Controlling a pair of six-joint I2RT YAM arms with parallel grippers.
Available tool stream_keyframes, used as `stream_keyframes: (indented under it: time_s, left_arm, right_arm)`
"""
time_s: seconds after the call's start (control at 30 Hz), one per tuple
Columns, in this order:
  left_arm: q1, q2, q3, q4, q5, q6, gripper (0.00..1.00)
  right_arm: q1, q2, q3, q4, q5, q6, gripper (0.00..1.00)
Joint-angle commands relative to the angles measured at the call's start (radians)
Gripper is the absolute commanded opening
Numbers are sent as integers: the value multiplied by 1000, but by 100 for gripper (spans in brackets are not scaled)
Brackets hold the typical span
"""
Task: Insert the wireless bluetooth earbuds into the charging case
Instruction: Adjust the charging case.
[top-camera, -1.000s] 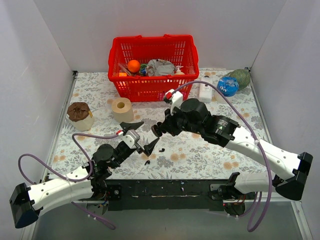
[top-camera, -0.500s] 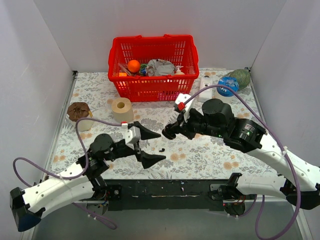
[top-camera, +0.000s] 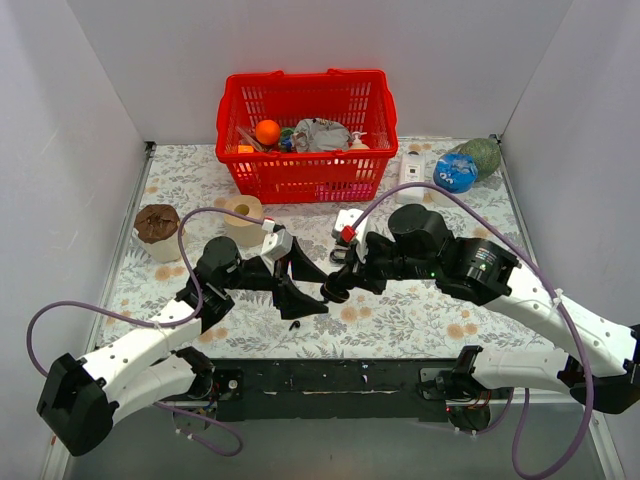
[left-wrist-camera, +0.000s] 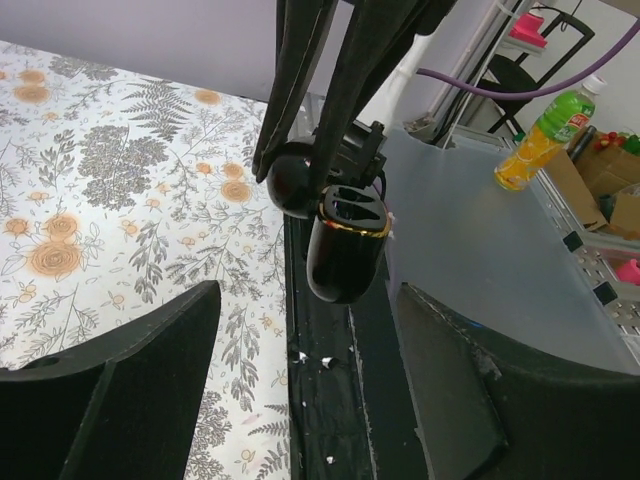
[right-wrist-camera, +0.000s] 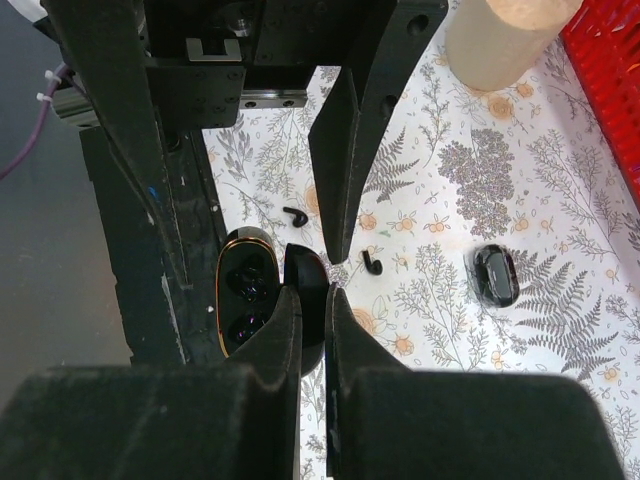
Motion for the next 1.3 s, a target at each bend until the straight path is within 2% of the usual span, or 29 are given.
stream_keyframes:
  time_s: [0.0, 0.13, 0.5, 0.73, 0.9, 1.1, 1.27]
  left_arm:
    - [3, -3, 28, 66, 54, -33, 70]
    - [3, -21, 16, 67, 44, -31, 69]
    - [3, -21, -10, 80, 30, -19, 59]
    - [3, -16, -10, 83, 42, -10, 46]
    - [3, -15, -22, 95, 42, -13, 42]
    - [3, -16, -27, 100, 47, -15, 23]
    - [3, -27, -36, 100, 33, -11, 18]
  right_arm:
    - [3, -7, -16, 76, -2, 12, 1]
    - [3, 1, -32, 120, 8, 33, 1]
    - [5, 48, -10, 147, 3, 50, 1]
    - [5, 57, -7, 147, 8, 52, 1]
    - [6, 53, -9, 147, 12, 53, 1]
    - [8, 51, -10, 149, 15, 55, 1]
    - [8, 53, -9, 147, 14, 55, 1]
